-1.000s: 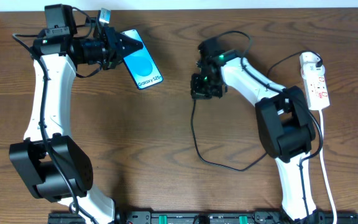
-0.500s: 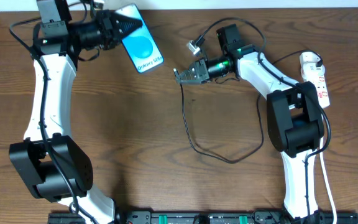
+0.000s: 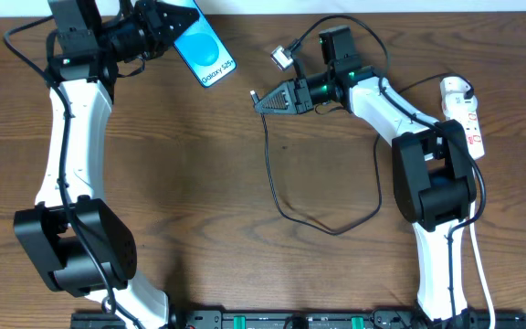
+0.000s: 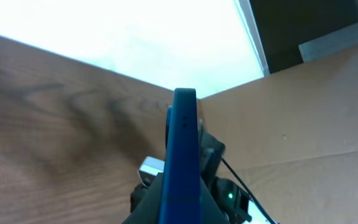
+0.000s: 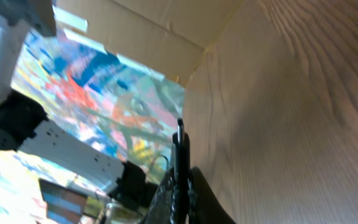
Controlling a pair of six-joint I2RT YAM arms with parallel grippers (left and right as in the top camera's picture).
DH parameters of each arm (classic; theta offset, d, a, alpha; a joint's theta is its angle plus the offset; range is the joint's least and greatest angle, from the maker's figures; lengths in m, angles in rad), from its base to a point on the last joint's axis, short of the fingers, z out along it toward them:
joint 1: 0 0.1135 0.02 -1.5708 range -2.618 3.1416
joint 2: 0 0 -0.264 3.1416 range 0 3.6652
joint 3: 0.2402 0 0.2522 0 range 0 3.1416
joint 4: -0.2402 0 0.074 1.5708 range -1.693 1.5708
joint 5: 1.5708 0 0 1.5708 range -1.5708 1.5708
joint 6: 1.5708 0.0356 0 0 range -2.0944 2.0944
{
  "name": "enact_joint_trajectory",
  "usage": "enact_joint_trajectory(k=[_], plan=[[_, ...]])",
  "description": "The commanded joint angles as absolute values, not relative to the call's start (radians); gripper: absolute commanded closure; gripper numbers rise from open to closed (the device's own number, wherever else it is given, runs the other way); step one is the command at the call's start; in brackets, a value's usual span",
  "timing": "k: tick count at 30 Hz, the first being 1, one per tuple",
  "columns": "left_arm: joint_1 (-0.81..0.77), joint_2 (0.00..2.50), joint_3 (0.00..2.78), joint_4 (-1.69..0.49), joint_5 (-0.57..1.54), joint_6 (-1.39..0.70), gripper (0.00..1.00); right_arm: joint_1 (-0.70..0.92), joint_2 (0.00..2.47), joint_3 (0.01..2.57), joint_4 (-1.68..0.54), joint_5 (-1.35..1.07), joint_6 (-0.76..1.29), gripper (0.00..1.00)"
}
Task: Plug charger to phone and switch on socket
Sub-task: 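Lift the connector with the right gripper toward the phone's bottom port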
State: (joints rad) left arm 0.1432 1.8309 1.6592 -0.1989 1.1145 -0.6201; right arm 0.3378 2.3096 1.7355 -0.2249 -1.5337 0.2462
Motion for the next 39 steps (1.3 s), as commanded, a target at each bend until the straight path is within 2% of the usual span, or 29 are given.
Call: enact_joint_trajectory(k=[1,9,14,21,33,39], plan=[[0.147,1.818,1.666,-0.168,1.109,-0.601,0.93,0.337,2.317,1.739,-0.104,-1.563,0.427,0.99],[0.147,1.818,1.666,-0.083,1.113,-0.573,0.93,0.383,2.315,1.739,0.392,-1.563,0.810,0.99],[0.147,1.818,1.666,-0.080,1.118,-0.569,0.93,0.415,2.315,1.739,0.556,-1.563,0.959,0.99],[0.147,1.818,1.666,-0.072,1.194,-0.511,0.93,0.442,2.315,1.739,0.588,-1.563,1.010,0.99],[0.147,1.818,1.666,-0.073,1.184,-0.467,0.92,0.443,2.315,1.739,0.604,-1.563,1.012,0.99],[0.147,1.818,1.666,-0.073,1.158,-0.464,0.92,0.443,2.315,1.739,0.764,-1.562,1.121,0.99]])
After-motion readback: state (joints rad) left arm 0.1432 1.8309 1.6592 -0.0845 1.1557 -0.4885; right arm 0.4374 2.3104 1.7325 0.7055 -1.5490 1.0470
